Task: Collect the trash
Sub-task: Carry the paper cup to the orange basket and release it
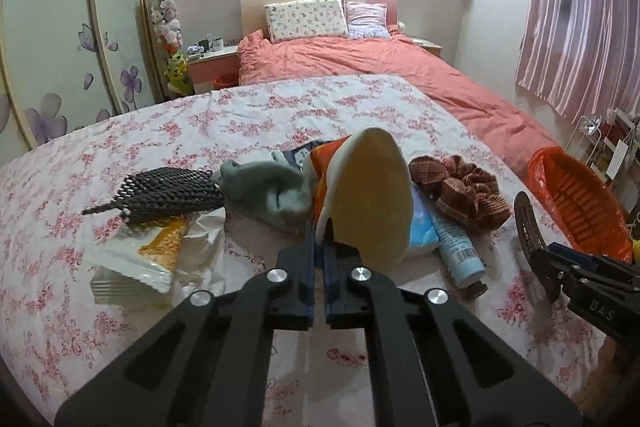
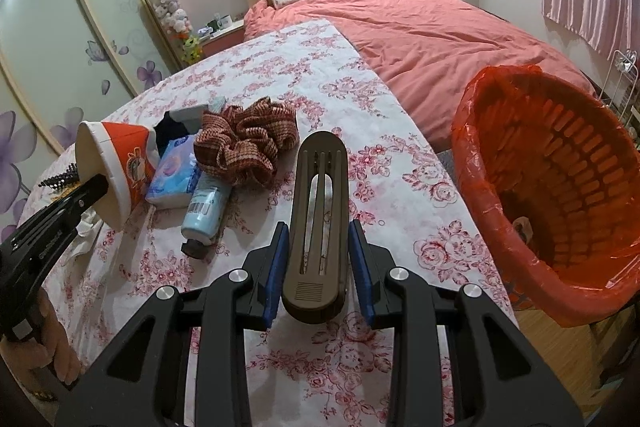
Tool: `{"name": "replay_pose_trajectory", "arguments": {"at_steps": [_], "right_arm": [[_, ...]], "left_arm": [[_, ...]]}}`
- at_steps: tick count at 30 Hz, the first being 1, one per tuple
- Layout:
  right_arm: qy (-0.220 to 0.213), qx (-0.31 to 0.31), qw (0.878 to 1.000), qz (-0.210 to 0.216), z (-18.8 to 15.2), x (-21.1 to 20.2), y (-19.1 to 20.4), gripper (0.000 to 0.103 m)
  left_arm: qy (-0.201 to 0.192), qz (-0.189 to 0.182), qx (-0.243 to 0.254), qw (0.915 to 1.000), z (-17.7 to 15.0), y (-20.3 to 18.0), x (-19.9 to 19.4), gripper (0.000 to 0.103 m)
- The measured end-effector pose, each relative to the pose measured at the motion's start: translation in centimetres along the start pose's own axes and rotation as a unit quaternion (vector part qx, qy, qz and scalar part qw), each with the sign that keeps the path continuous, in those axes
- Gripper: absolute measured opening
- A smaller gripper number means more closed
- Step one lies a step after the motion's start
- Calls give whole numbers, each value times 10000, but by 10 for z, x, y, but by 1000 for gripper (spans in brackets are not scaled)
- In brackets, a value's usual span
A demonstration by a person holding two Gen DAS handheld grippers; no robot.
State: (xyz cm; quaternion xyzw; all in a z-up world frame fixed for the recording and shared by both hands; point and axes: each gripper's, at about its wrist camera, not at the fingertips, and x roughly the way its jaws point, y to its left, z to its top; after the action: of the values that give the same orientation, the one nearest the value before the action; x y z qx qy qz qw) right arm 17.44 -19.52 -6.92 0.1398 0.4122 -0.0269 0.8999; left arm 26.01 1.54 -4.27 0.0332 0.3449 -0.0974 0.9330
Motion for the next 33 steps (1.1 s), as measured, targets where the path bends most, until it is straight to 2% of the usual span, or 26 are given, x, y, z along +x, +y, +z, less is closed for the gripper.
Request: {"name": "replay_pose_trajectory", "arguments": {"at_steps": [14,15,18,21,25,33], "right_arm": [[-377,-81,9992,46,9,-37,9,31],[-403,-79,9991,48,9,-40,8,24],[-496,-34,9987,75,8,-51,5,24],[-566,-23,9984,20,9,-53,5,24],[-410,71,9991,115,5,-42,1,24],[-724,226,9969,194,14,-63,-11,24]], "left_arm": [[-332,-348,-46,9988,10,-12,-46,4],[-348,-378,-45,9987,11,-14,-49,4],[-434,-477,-17,9979,13,-21,-59,4],[-472,-507,46,9976,15,-29,-62,4],[-414,-547,38,9976,13,-34,-62,4],[-534,-704,88,9960,17,-46,-71,4]]}}
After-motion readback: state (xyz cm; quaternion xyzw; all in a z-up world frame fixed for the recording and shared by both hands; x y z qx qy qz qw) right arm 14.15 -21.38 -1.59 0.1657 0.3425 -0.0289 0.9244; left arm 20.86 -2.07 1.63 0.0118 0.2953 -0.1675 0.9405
